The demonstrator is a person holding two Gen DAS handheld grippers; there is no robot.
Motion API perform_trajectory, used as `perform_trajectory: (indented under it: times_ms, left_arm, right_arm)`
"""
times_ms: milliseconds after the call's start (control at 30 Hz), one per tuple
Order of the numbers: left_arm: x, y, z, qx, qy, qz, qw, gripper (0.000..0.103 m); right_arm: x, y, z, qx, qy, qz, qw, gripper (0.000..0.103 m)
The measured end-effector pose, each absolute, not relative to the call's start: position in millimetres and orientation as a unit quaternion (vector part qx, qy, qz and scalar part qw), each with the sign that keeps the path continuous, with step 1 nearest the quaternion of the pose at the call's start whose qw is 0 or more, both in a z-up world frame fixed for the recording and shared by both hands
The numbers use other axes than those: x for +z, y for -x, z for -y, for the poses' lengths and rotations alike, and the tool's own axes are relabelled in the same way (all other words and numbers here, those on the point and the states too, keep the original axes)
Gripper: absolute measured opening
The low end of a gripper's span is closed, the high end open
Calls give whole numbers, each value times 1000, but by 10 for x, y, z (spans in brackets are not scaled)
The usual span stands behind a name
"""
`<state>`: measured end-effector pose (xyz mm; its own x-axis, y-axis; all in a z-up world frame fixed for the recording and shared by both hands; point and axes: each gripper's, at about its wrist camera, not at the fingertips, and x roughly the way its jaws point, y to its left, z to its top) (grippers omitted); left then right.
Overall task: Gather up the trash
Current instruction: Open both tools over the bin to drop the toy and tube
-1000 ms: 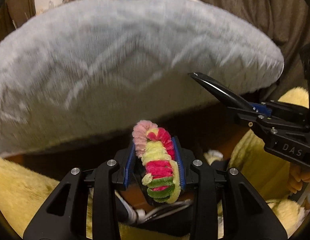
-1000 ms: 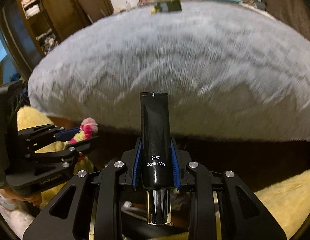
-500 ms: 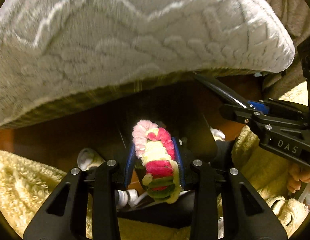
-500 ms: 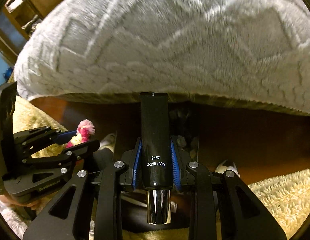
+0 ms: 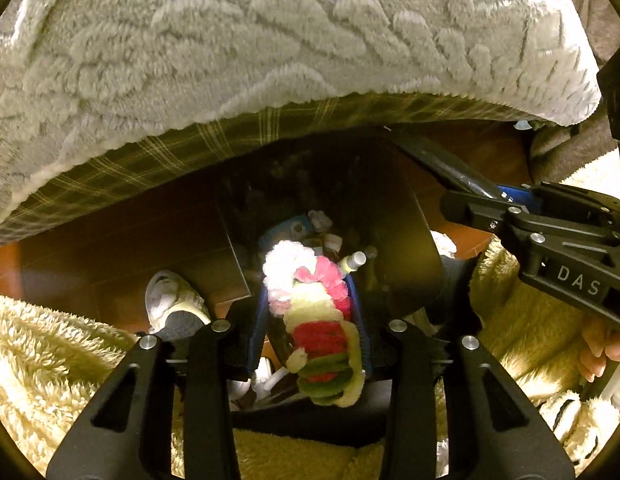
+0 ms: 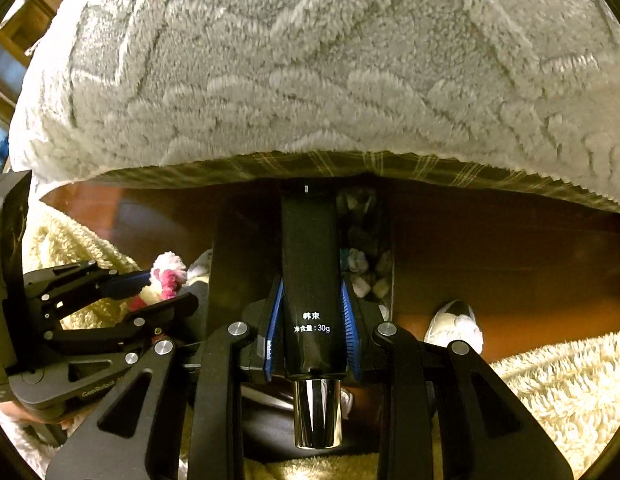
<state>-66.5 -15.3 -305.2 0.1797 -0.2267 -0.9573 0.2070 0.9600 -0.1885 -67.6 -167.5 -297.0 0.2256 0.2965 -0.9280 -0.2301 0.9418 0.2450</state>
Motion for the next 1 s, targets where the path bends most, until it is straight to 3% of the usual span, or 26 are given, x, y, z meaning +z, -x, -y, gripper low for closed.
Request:
perform_trajectory:
  times_ms: [200,633,733,900,1000]
  left_arm:
    - [-3043,668,145,-139,8,-627,766,46]
    - [-2933,670,109,-130,9,-607,784,57]
    - [-2762,659,48,-130,17,-586,799,66]
    - [-2341,570,-2,-135,20,-547,826,76]
    - [-2017,492,-50,-128,11,-514,848,85]
  right_arm:
    - [-2954,618,1722,160,-31,-600,783,29]
    - [-2775,537,1962,160,-53,-583,795,34]
    - [-2586,544,2041,159,-55,-559,812,46]
    - [-2069,522,2182,153,-46,-499,852,76]
    - [-1756,481,2305,150,-51,-464,871,86]
